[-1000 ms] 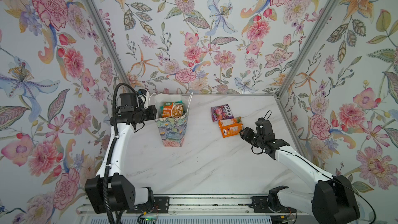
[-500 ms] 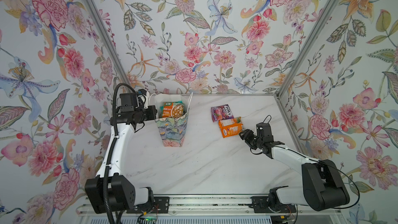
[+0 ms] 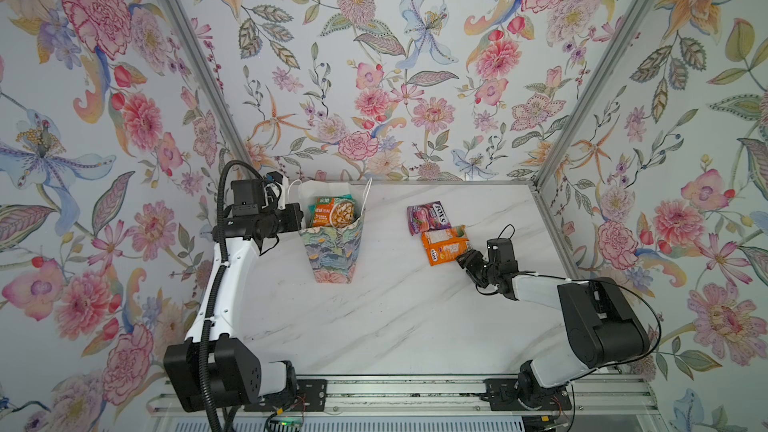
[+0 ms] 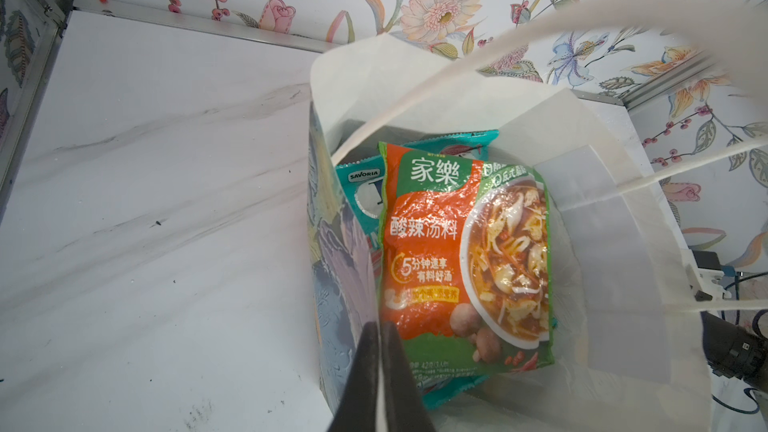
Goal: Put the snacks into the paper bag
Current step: 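Move the right gripper down to the orange Fox's Fruits bag, then drag the orange Fruits bag toward the robot and close the right gripper on it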
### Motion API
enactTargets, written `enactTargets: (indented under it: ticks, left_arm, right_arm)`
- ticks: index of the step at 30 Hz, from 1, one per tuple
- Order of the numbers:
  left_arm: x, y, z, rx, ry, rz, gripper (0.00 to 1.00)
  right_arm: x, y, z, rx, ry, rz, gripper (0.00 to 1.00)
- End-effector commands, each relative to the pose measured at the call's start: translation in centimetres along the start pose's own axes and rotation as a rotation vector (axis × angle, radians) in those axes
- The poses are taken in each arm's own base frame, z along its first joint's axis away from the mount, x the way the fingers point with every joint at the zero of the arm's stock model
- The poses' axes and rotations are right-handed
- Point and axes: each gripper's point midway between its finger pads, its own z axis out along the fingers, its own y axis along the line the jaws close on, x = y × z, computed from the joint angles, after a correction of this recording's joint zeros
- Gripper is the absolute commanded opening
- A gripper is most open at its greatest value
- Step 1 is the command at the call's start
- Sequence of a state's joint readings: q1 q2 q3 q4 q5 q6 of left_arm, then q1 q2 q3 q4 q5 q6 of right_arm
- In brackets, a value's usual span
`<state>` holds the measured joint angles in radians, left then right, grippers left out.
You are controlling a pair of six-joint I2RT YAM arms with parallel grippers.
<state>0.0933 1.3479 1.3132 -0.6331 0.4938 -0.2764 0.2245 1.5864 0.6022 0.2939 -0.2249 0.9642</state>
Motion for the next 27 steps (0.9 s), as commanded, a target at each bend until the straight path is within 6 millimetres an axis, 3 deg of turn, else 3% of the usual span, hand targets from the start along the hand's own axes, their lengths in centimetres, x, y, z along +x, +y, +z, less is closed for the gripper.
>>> enactTargets:
  ticks: [1, 14, 16, 20, 23, 27]
  left_arm:
    - [0.5, -0.4, 0.1, 0.015, 0.022, 0.001, 0.03]
    - [0.4, -0.2, -0.1, 0.001, 0.026, 0.011, 0.03]
    - [0.4, -0.2, -0.1, 0.0, 0.028, 0.01, 0.03]
    - [0.4, -0.2, -0.1, 0.0, 0.029, 0.01, 0.03]
    - [0.3, -0.2, -0.1, 0.001, 0.026, 0.012, 0.03]
    - [0.3, -0.2, 0.0, 0.001, 0.027, 0.009, 0.04]
  right_arm:
    - [-0.6, 0.2, 0.9, -0.006, -0.016, 0.034, 0.61]
    - [-2.5, 0.2, 3.9, -0.027, -0.092, 0.151, 0.57]
    - [-3.1, 0.7, 3.8, -0.032, -0.118, 0.147, 0.5]
    - [-4.2, 1.3, 3.4, -0.023, -0.16, 0.121, 0.19]
    - [-4.7, 1.8, 2.9, -0.022, -0.176, 0.091, 0.03]
    - [-4.8, 2.2, 2.2, -0.019, -0.182, 0.048, 0.0]
